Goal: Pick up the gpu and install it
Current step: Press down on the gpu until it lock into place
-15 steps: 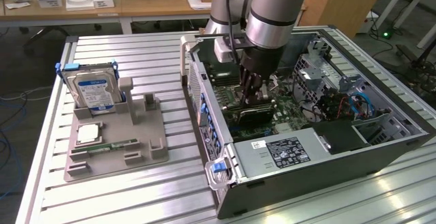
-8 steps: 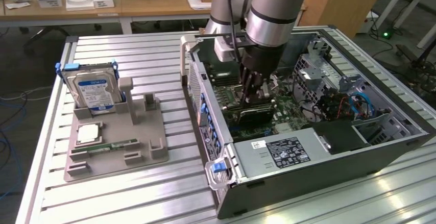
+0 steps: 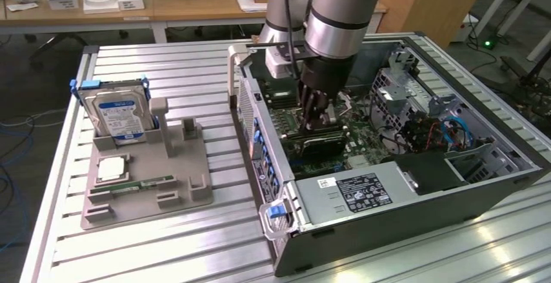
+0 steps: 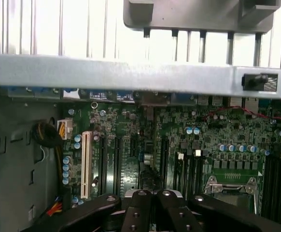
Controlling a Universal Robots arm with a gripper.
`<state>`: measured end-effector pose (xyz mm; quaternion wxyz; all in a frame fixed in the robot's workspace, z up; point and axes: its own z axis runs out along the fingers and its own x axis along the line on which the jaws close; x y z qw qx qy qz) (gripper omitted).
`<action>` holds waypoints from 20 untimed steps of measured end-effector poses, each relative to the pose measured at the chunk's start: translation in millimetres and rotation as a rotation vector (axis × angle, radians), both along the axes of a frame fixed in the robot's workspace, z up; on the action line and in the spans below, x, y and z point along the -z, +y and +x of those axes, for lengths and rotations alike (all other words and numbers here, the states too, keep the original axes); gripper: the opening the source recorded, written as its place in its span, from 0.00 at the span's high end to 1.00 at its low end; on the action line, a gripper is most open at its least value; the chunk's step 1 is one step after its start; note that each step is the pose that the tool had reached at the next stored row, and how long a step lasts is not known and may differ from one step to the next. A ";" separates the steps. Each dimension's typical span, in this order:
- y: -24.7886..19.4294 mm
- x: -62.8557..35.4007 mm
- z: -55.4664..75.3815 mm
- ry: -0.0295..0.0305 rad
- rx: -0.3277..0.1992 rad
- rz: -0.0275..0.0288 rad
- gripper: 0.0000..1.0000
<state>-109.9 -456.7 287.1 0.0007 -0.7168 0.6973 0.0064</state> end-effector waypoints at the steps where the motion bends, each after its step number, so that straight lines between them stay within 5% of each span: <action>1: 0.0 0.0 -2.5 0.0000 0.000 -0.0001 0.90; 20: 1.3 -8.6 -33.2 0.0002 0.000 -0.0051 0.90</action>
